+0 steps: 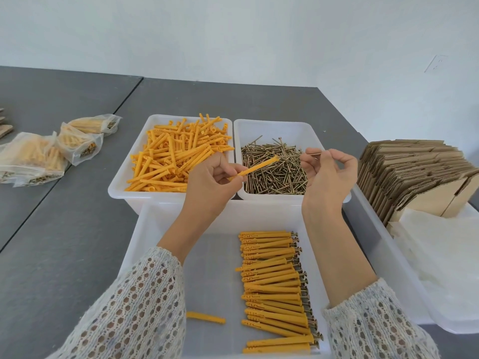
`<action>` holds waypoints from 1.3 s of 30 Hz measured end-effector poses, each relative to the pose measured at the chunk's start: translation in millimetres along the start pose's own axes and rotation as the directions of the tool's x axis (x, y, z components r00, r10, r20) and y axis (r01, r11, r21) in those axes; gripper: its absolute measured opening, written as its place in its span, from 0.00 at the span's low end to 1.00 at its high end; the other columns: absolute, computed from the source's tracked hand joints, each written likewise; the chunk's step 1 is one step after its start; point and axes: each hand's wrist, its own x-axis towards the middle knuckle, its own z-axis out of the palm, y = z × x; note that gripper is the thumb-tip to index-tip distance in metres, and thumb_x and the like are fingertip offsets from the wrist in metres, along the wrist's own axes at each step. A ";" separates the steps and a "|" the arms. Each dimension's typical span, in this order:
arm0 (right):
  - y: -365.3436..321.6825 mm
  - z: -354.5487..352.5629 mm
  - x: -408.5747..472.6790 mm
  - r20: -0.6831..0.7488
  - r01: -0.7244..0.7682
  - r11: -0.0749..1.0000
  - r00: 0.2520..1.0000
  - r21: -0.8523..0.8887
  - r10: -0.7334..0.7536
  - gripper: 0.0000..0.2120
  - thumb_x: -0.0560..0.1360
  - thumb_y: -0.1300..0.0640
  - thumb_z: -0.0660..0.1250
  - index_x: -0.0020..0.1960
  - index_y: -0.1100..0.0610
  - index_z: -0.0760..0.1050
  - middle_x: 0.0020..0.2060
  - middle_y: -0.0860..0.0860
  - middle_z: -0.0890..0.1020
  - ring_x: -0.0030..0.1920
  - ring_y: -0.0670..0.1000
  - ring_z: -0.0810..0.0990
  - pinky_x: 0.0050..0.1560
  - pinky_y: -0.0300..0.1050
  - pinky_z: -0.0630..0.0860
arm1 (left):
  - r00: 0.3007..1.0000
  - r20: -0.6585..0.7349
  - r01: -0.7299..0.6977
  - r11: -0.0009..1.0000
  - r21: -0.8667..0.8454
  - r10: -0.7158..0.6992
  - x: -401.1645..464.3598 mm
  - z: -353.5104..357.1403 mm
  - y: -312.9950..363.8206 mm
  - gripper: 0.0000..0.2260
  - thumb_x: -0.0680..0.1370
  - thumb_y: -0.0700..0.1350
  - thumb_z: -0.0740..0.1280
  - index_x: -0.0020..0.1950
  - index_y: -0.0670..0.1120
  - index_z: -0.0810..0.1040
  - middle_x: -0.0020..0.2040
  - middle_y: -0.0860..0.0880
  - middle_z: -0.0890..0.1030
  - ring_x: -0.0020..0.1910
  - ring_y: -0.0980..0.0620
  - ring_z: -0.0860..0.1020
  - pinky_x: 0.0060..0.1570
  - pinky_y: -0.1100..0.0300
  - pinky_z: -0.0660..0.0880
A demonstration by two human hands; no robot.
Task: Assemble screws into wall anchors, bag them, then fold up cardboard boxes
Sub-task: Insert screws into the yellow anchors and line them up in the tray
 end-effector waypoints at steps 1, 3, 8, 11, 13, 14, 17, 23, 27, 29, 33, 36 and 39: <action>0.7 0.2 -0.2 0.014 0.005 1.000 1.000 -0.016 -0.005 0.08 0.80 0.70 0.57 0.49 0.58 0.66 0.38 0.61 0.81 0.33 0.53 0.81 0.39 0.42 0.78 | 1.000 0.002 -0.001 1.000 -0.001 0.001 0.2 0.0 0.0 0.10 0.73 0.29 0.71 0.40 0.40 0.73 0.44 0.45 0.85 0.44 0.51 0.85 0.45 0.64 0.79; 1.7 0.6 -1.1 0.040 0.013 0.999 0.999 -0.053 -0.011 0.07 0.80 0.70 0.57 0.49 0.59 0.66 0.38 0.60 0.82 0.33 0.53 0.81 0.38 0.41 0.78 | 1.000 0.005 -0.002 1.000 0.003 0.002 0.2 0.0 -0.5 0.10 0.73 0.29 0.71 0.40 0.40 0.73 0.44 0.45 0.86 0.44 0.51 0.85 0.45 0.64 0.79; 1.2 -0.2 0.9 0.002 0.054 0.997 0.999 -0.049 -0.054 0.09 0.80 0.70 0.57 0.48 0.58 0.66 0.37 0.60 0.82 0.32 0.53 0.80 0.38 0.42 0.78 | 1.000 0.008 -0.002 1.000 -0.004 0.002 1.4 -1.6 -1.0 0.08 0.73 0.29 0.71 0.41 0.39 0.74 0.45 0.44 0.86 0.45 0.50 0.85 0.46 0.62 0.80; -0.5 -4.2 5.9 -0.068 0.046 0.999 0.997 -0.012 -0.046 0.10 0.80 0.71 0.56 0.47 0.57 0.66 0.38 0.61 0.81 0.33 0.54 0.81 0.40 0.43 0.78 | 1.000 0.010 -0.002 1.000 -0.014 0.002 0.9 -2.3 -0.6 0.09 0.73 0.28 0.71 0.40 0.39 0.74 0.44 0.45 0.86 0.45 0.50 0.85 0.46 0.62 0.80; -0.2 -5.5 7.2 -0.083 0.029 1.000 0.996 -0.003 -0.029 0.10 0.81 0.70 0.56 0.47 0.57 0.66 0.39 0.61 0.81 0.33 0.54 0.81 0.41 0.44 0.78 | 1.000 0.019 -0.005 1.000 -0.010 0.005 0.6 -1.6 0.4 0.10 0.73 0.29 0.71 0.39 0.41 0.74 0.44 0.45 0.86 0.46 0.50 0.85 0.47 0.60 0.80; 0.6 -5.9 6.7 -0.076 0.026 1.000 0.997 -0.012 -0.027 0.10 0.81 0.70 0.56 0.47 0.57 0.66 0.39 0.61 0.81 0.33 0.54 0.81 0.41 0.43 0.78 | 1.000 0.025 -0.006 1.000 -0.002 0.006 0.4 -0.9 0.7 0.10 0.73 0.29 0.71 0.39 0.42 0.75 0.44 0.45 0.86 0.46 0.50 0.85 0.47 0.59 0.81; 3.2 -3.9 4.2 -0.026 0.017 0.999 0.999 -0.034 -0.018 0.09 0.80 0.70 0.56 0.48 0.58 0.66 0.38 0.61 0.81 0.32 0.53 0.81 0.38 0.41 0.78 | 0.999 0.037 -0.006 1.000 0.019 0.006 -0.1 0.3 2.0 0.12 0.73 0.30 0.72 0.38 0.44 0.75 0.44 0.46 0.86 0.46 0.50 0.85 0.48 0.58 0.81; 3.5 -0.5 -0.6 0.122 -0.061 0.992 0.990 -0.111 0.074 0.08 0.80 0.70 0.58 0.47 0.59 0.68 0.38 0.60 0.82 0.32 0.52 0.80 0.38 0.41 0.78 | 0.999 0.049 0.019 1.000 0.021 -0.020 0.0 -1.1 4.1 0.10 0.73 0.31 0.73 0.39 0.43 0.75 0.43 0.46 0.86 0.46 0.50 0.85 0.47 0.59 0.81; 3.0 8.4 -9.6 0.291 -0.008 0.957 0.952 -0.290 0.096 0.04 0.80 0.67 0.61 0.49 0.60 0.70 0.40 0.59 0.85 0.31 0.52 0.78 0.33 0.43 0.77 | 0.990 0.112 0.086 0.995 0.050 -0.091 -2.0 2.9 4.3 0.06 0.74 0.38 0.75 0.46 0.44 0.79 0.38 0.47 0.86 0.39 0.49 0.85 0.39 0.61 0.80; 1.1 10.4 -11.8 0.374 0.025 0.929 0.919 -0.370 0.124 0.02 0.79 0.66 0.63 0.49 0.61 0.71 0.42 0.56 0.86 0.28 0.51 0.76 0.29 0.42 0.74 | 0.982 0.142 0.112 0.991 0.073 -0.121 -2.9 3.9 6.2 0.08 0.75 0.41 0.74 0.52 0.47 0.81 0.37 0.49 0.86 0.38 0.51 0.85 0.41 0.64 0.79; -2.3 10.7 -12.4 0.526 0.036 0.897 0.820 -0.441 0.226 0.06 0.80 0.59 0.63 0.45 0.61 0.73 0.46 0.55 0.86 0.26 0.52 0.72 0.28 0.43 0.71 | 0.960 0.232 0.144 0.987 0.069 -0.157 -5.6 8.5 13.1 0.01 0.79 0.43 0.70 0.50 0.46 0.80 0.38 0.49 0.86 0.37 0.51 0.85 0.34 0.62 0.76; -2.8 9.8 -7.2 0.510 -0.105 0.912 0.800 -0.397 0.315 0.19 0.83 0.52 0.58 0.36 0.56 0.75 0.48 0.57 0.85 0.25 0.51 0.69 0.28 0.42 0.70 | 0.893 0.381 0.240 0.969 0.050 -0.241 -9.2 12.8 19.4 0.03 0.80 0.44 0.68 0.48 0.45 0.77 0.41 0.47 0.87 0.39 0.47 0.86 0.34 0.57 0.76; 0.9 2.1 3.8 0.371 -0.265 0.906 0.846 -0.328 0.382 0.23 0.84 0.51 0.54 0.32 0.56 0.70 0.42 0.56 0.85 0.23 0.49 0.66 0.26 0.40 0.67 | 0.769 0.562 0.246 0.952 0.180 -0.305 -16.5 15.5 23.2 0.05 0.80 0.45 0.68 0.47 0.44 0.78 0.42 0.48 0.87 0.41 0.49 0.86 0.39 0.58 0.78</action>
